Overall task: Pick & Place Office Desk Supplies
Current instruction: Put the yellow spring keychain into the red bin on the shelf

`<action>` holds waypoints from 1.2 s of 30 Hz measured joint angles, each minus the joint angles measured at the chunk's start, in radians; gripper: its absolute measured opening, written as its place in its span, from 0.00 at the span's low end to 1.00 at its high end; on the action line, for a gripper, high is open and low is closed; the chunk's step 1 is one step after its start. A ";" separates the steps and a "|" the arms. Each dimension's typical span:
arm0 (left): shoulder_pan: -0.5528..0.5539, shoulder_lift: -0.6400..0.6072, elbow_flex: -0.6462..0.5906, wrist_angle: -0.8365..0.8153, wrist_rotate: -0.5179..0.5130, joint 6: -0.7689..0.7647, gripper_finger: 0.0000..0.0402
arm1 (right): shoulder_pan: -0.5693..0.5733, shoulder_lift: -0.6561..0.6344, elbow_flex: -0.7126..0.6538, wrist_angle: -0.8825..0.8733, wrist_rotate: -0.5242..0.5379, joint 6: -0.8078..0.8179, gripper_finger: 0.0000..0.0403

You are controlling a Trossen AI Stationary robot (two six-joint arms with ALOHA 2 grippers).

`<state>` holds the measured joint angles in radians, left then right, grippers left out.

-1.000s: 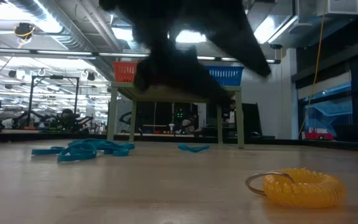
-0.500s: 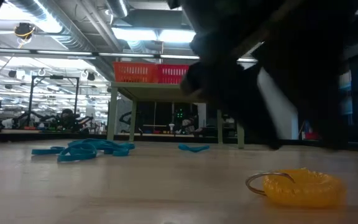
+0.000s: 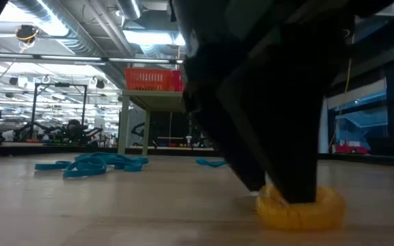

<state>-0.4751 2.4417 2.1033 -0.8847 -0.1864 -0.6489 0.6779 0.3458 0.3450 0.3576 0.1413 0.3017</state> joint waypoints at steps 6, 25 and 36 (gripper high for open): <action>-0.002 0.004 -0.002 0.016 0.008 0.009 0.59 | 0.000 0.000 0.000 -0.014 0.000 -0.027 0.48; 0.026 0.008 -0.003 0.021 0.031 -0.019 0.13 | 0.000 0.000 0.000 -0.025 0.000 -0.036 0.48; 0.085 -0.011 -0.008 0.149 0.067 -0.011 0.08 | 0.000 0.000 0.000 -0.032 0.000 -0.036 0.48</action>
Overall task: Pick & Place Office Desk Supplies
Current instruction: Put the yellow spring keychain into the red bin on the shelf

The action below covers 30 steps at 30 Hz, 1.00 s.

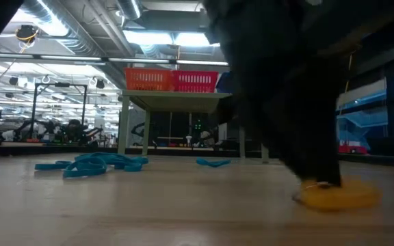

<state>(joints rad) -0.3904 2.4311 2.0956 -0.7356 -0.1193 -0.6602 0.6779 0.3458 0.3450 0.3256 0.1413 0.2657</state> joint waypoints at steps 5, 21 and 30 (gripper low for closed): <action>0.032 -0.030 0.002 0.037 -0.006 0.017 0.07 | 0.000 0.000 0.000 0.001 0.000 0.000 0.48; 0.168 -0.319 0.003 0.296 -0.118 0.249 0.07 | 0.000 -0.003 0.000 0.003 0.000 0.002 0.48; 0.278 -0.500 0.003 0.280 -0.193 0.373 0.07 | 0.000 -0.006 0.000 0.004 0.000 -0.005 0.48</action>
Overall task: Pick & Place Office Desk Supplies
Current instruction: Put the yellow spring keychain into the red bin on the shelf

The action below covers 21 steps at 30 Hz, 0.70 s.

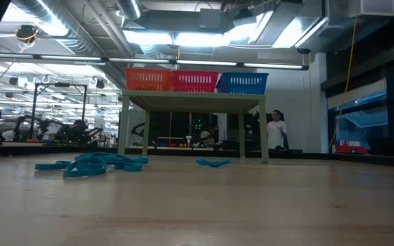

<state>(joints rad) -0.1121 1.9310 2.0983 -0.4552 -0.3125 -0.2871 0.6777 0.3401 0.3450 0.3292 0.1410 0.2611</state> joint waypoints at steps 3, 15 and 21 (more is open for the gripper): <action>0.049 -0.045 0.001 0.050 0.045 0.034 0.07 | 0.000 0.000 0.000 -0.002 0.000 0.000 0.48; 0.122 -0.075 0.000 0.228 0.317 0.080 0.06 | 0.000 -0.002 0.000 -0.001 -0.033 0.006 0.48; 0.092 -0.162 -0.001 0.102 0.292 0.130 0.06 | 0.000 -0.002 0.000 -0.001 -0.032 0.019 0.48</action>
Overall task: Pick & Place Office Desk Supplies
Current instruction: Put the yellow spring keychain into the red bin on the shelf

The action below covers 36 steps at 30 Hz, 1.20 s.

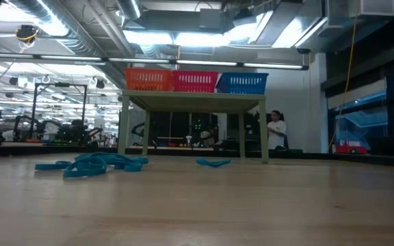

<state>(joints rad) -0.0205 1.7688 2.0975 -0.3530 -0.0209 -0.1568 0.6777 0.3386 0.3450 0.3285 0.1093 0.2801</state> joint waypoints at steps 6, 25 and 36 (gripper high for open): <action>-0.068 -0.127 0.001 -0.143 -0.072 0.076 0.06 | -0.001 0.000 0.000 0.004 0.012 -0.033 0.48; 0.014 -0.585 -0.937 0.414 -0.239 -0.118 0.06 | -0.001 0.000 0.000 0.034 0.033 -0.053 0.48; 0.192 -0.554 -1.059 0.509 -0.176 -0.148 0.06 | -0.001 0.000 0.000 0.033 0.032 -0.037 0.48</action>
<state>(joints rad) 0.1719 1.2152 1.0389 0.1561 -0.1964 -0.3051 0.6769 0.3386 0.3450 0.3615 0.1417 0.2432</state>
